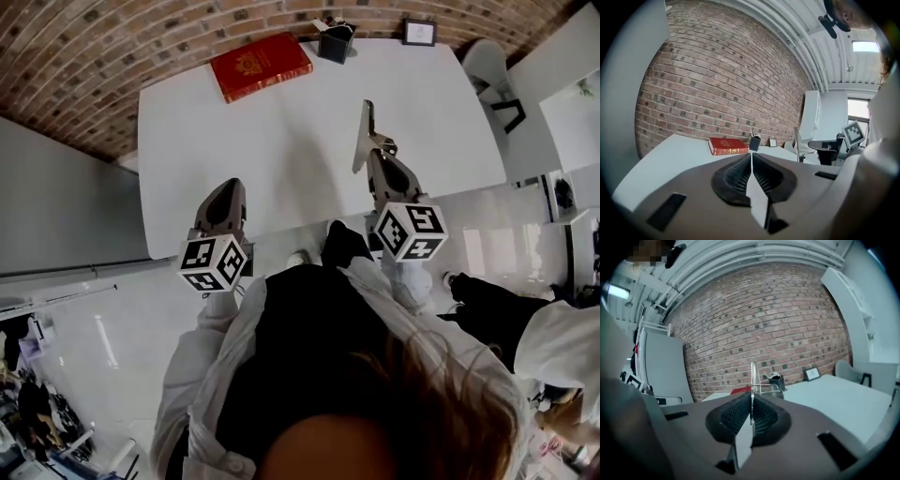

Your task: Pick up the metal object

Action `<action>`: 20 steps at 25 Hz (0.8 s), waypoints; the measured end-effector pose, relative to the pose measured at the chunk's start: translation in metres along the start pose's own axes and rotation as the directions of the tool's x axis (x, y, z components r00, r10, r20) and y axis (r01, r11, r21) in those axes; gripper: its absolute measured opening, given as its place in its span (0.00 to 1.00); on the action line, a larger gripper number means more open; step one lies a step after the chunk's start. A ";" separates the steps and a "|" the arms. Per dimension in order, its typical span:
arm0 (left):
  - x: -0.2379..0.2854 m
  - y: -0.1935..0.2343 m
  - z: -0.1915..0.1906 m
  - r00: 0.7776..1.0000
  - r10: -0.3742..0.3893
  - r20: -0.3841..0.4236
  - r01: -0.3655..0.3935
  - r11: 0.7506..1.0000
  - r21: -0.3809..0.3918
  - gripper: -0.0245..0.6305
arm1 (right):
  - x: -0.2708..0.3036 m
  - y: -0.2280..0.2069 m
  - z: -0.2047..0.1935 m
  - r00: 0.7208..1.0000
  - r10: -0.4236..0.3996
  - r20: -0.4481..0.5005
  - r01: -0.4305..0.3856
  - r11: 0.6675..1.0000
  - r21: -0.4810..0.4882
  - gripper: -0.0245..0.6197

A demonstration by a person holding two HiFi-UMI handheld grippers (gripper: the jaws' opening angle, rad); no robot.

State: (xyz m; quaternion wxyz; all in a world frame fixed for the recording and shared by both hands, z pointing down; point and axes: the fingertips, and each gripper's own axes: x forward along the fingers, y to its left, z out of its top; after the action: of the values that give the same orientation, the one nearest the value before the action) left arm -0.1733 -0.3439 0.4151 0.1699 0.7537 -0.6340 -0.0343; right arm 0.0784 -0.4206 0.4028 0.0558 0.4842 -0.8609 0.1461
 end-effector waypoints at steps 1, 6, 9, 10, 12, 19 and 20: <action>-0.004 0.002 -0.001 1.000 0.002 0.002 -0.002 1.000 0.002 0.07 | -0.004 0.001 -0.003 1.000 -0.005 0.004 0.006 1.000 -0.024 0.05; -0.019 0.006 -0.008 1.000 0.009 0.003 -0.009 1.000 -0.005 0.07 | -0.020 0.004 -0.016 0.999 -0.035 0.005 0.036 0.993 -0.114 0.05; -0.021 0.004 -0.012 1.000 0.006 0.002 -0.006 1.000 -0.006 0.07 | -0.022 0.005 -0.019 0.999 -0.035 0.000 0.035 0.992 -0.124 0.05; -0.021 0.003 -0.013 1.000 0.005 0.002 -0.005 1.000 -0.006 0.07 | -0.023 0.005 -0.020 0.999 -0.034 0.000 0.034 0.992 -0.124 0.05; -0.022 0.000 -0.015 1.000 0.002 -0.001 -0.002 1.000 -0.005 0.07 | -0.024 0.005 -0.020 0.999 -0.033 -0.001 0.033 0.992 -0.126 0.05; -0.022 -0.004 -0.020 1.000 -0.002 -0.014 0.002 1.000 -0.011 0.07 | -0.022 0.006 -0.023 1.000 -0.029 -0.011 0.027 0.992 -0.122 0.05; -0.022 -0.004 -0.021 1.000 -0.002 -0.015 0.002 1.000 -0.012 0.07 | -0.021 0.007 -0.023 1.000 -0.027 -0.012 0.026 0.992 -0.122 0.05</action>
State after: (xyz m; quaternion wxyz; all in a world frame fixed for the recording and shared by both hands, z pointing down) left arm -0.1679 -0.3178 0.4296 0.1791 0.7534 -0.6319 -0.0327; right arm 0.0830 -0.3928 0.4182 0.0930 0.4902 -0.8613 0.0959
